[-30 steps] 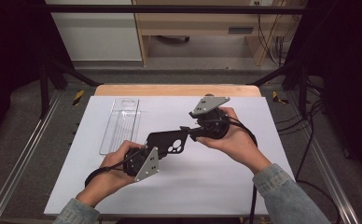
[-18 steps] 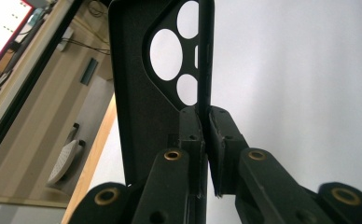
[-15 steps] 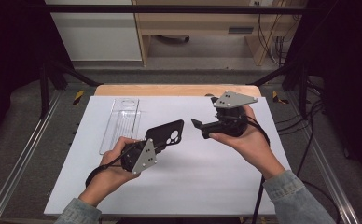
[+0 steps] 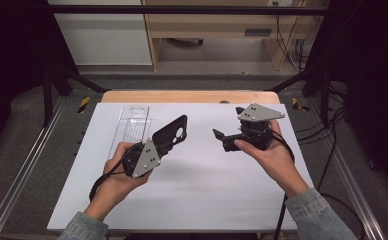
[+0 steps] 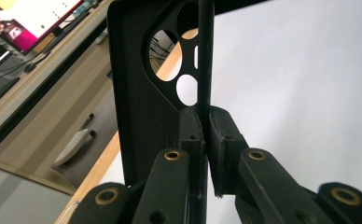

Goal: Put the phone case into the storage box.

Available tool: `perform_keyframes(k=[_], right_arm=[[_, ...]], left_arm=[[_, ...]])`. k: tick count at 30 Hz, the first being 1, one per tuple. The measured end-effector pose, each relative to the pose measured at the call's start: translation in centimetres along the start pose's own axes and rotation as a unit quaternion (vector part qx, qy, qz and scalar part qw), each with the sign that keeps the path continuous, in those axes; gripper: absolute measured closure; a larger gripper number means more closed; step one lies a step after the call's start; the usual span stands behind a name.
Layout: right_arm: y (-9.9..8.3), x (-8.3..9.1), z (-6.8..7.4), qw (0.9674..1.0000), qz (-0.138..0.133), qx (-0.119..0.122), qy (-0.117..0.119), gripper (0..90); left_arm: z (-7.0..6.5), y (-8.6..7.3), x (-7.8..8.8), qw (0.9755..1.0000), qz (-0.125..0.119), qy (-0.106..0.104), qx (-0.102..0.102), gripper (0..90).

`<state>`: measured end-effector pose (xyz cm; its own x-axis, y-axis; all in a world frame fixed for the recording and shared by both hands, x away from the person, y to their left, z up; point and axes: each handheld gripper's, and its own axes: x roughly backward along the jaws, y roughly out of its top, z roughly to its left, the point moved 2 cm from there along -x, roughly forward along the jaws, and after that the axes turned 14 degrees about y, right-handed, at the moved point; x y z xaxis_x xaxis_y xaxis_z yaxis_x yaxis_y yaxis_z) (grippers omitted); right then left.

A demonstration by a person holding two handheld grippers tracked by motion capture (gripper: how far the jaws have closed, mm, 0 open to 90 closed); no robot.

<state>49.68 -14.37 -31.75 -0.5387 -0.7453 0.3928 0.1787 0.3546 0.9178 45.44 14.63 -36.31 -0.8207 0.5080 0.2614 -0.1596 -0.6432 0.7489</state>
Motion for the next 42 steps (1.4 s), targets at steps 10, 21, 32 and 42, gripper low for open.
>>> perform_keyframes(k=[10,21,32,42], right_arm=[[-1.5,0.5,-0.3,0.9999,-0.008,-0.007,-0.009,7.9],[-3.9,0.9,-0.4,0.9995,-0.023,-0.014,-0.018,10.6],[-7.5,2.0,0.2,0.9975,-0.046,-0.009,-0.052,5.3],[-10.3,3.6,0.5,0.9945,-0.069,-0.026,-0.074,5.3]], left_arm=[[1.5,0.2,0.6,0.9963,-0.02,0.027,0.079,84.7],[3.3,-0.1,1.6,0.9873,-0.03,0.066,0.142,84.7],[5.5,-0.9,2.2,0.9748,-0.024,0.114,0.19,84.6],[7.2,-1.3,2.6,0.9651,-0.009,0.151,0.214,84.6]])
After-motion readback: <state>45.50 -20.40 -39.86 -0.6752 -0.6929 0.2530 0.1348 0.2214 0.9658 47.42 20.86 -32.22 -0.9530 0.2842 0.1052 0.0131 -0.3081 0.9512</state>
